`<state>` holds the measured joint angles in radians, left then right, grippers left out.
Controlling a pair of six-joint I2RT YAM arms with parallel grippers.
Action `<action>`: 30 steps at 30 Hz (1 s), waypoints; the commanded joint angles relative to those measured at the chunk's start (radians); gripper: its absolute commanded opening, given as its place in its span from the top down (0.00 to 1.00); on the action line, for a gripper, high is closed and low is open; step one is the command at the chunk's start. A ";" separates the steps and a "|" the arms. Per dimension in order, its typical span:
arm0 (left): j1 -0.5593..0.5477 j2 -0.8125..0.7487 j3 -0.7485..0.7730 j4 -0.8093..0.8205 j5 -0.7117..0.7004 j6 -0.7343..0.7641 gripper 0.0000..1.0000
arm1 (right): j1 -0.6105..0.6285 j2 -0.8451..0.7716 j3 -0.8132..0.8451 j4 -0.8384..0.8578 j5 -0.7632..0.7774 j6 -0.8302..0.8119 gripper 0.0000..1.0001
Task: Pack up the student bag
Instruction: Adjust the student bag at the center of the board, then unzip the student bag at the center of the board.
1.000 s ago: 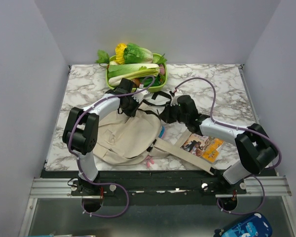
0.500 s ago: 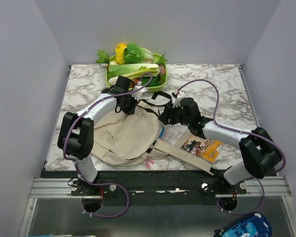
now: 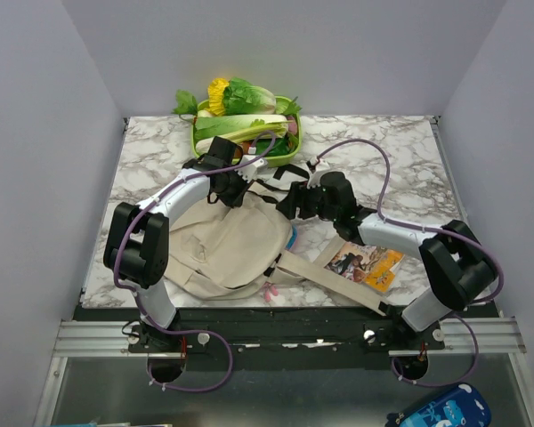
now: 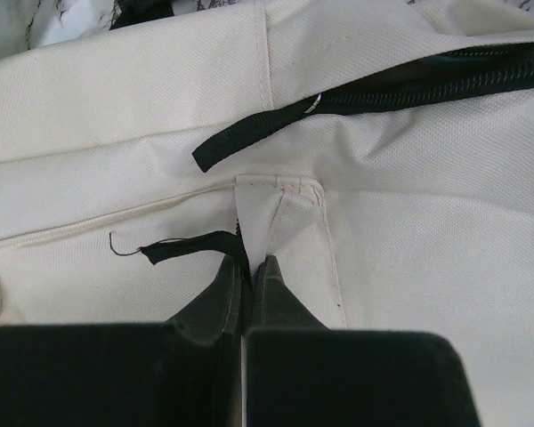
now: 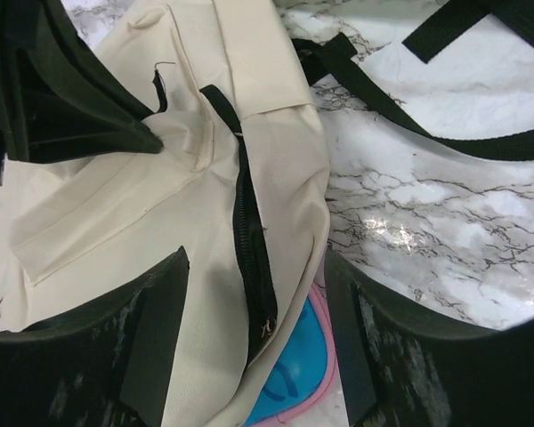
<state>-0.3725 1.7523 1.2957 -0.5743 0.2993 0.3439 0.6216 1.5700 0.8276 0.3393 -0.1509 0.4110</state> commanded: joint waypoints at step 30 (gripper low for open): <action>0.001 -0.025 -0.026 -0.002 -0.002 0.000 1.00 | -0.031 0.006 -0.054 0.136 0.007 0.034 0.99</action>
<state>-0.3725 1.7523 1.2766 -0.5617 0.2989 0.3496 0.5999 1.6245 0.8047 0.4538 -0.1638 0.4629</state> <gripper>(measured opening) 0.037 0.015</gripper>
